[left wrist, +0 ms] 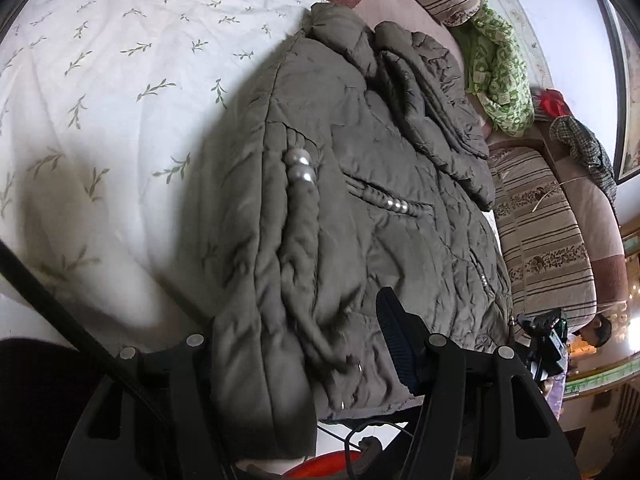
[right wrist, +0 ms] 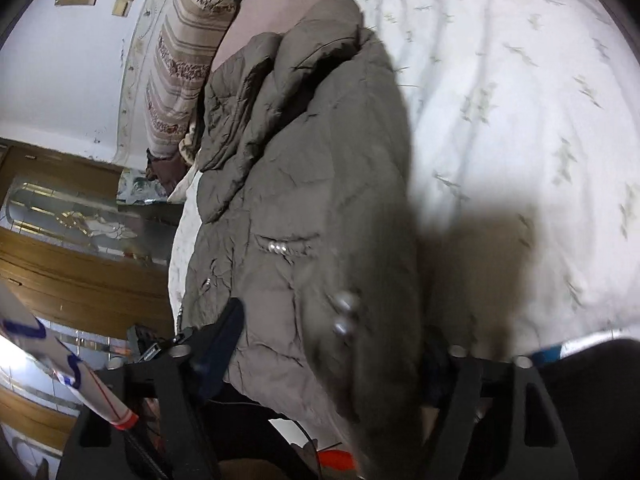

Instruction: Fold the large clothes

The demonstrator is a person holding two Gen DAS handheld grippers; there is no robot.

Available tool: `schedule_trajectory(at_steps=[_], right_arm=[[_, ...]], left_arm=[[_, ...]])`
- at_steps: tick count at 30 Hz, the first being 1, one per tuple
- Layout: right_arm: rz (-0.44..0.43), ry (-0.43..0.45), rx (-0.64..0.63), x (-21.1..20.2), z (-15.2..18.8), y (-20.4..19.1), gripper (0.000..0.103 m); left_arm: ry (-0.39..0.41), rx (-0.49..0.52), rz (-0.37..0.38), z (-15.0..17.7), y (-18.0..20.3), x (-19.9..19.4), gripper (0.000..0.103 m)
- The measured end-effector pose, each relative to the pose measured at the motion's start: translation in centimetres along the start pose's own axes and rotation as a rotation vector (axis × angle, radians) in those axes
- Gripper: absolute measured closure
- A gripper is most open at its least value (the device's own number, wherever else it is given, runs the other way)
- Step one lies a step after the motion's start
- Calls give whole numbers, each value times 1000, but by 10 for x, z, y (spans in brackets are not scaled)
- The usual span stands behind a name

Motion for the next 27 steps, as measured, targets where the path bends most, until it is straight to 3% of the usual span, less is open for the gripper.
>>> schedule_trajectory(at_steps=[2,6,9,10,12,13,14,17,27], right_arm=[[1,0,-1,-7,6,2,43],[69,-25,-42,-7,20,6,44],[148,-35,-62,-1,29,11,44],[174,-28,-72,0,30,10,49],[214,-14,-93,-3,31,7,62],[218,-9,-100,-6,31,4,72],[215,-4,-105,-11,31,1,78],[167,12,-112,-25,29,-14,83],[-2,83,-91,-64,-5,-66,85]], left_arm=[[18,16,-4,2,4,-5,43],[28,31,-33,3,9,-3,45],[24,10,-116,6,6,5,45],[22,21,-143,8,7,6,46],[31,69,-211,13,13,4,75],[37,91,-227,15,17,1,78],[53,104,-226,17,22,-6,82],[90,100,-192,18,30,-28,86],[187,17,-89,-13,56,-88,87]])
Point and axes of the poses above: each gripper's, at about its wrist camera, not at the fingertips, and x roughly the way its jaws point, y to its right, z to its underside, the point moved 5 cm from there along x, roughly the way its jaws point, and after that the axes turned 3 degrees about -z, right-handed, at the moved point
